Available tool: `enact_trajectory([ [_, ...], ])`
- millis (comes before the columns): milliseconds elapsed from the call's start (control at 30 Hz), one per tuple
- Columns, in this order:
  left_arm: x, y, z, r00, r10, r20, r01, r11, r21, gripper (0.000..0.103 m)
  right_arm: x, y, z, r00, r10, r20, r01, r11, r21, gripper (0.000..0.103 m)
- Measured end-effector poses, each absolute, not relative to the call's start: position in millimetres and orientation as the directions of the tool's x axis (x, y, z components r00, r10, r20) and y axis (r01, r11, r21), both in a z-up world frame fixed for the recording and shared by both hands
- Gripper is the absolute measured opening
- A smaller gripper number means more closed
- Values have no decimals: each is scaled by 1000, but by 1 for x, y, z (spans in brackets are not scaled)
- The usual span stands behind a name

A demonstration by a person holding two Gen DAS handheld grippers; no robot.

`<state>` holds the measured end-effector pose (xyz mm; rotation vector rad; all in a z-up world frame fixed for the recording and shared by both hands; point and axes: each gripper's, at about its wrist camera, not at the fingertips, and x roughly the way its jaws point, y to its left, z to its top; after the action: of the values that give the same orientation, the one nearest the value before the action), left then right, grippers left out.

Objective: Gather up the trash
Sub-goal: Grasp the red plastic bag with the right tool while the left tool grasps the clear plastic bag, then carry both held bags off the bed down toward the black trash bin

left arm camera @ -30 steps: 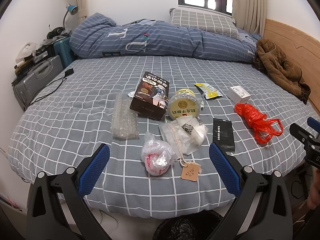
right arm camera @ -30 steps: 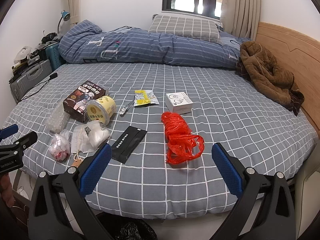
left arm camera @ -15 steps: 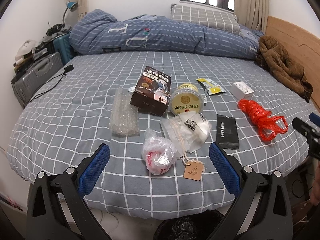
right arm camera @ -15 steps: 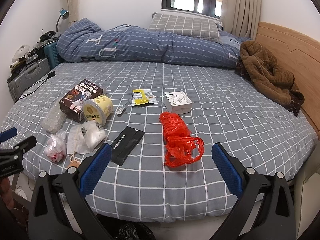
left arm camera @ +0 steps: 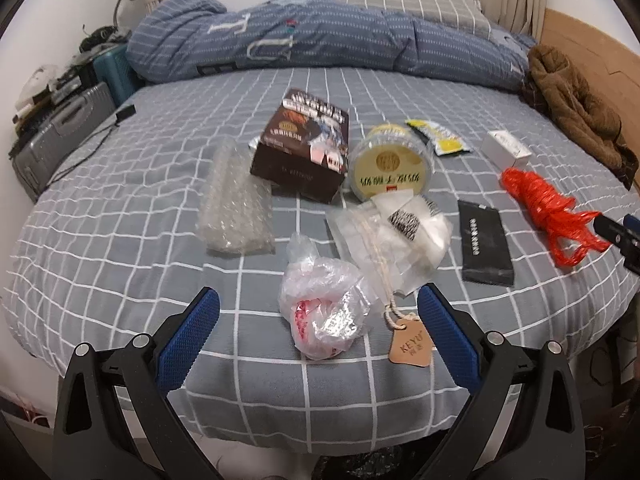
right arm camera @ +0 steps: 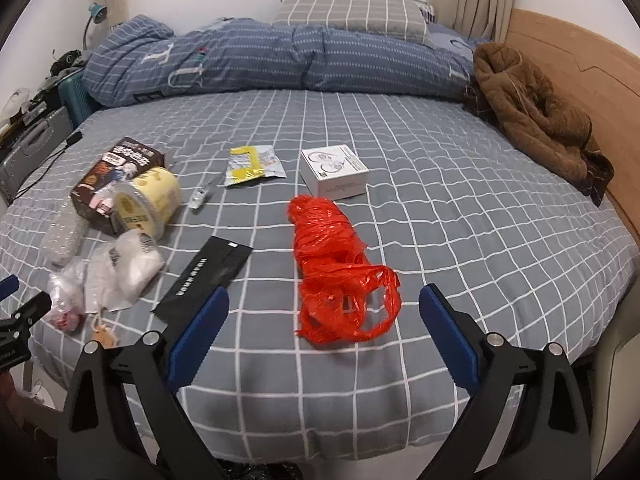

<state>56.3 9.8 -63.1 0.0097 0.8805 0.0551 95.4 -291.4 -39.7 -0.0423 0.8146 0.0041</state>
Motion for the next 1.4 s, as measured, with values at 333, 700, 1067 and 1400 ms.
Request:
enact_trajectory([
  [333, 77, 11, -95, 565, 25, -824, -40, 999, 3, 87, 141, -292, -69, 627, -2, -779, -40, 999, -35, 84],
  [700, 90, 2, -113, 514, 18, -857, -2, 1000, 19, 60, 175, -295, -100, 563, -2, -826, -39, 999, -30, 57],
  [1067, 84, 5, -109, 525, -1, -851, -10, 1000, -7, 57, 177, -295, -98, 555, -11, -832, -41, 998, -40, 28],
  [1400, 75, 6, -79, 582, 10, -813, -23, 1000, -5, 57, 161, -293, -67, 616, 3, -788, -33, 999, -22, 28],
])
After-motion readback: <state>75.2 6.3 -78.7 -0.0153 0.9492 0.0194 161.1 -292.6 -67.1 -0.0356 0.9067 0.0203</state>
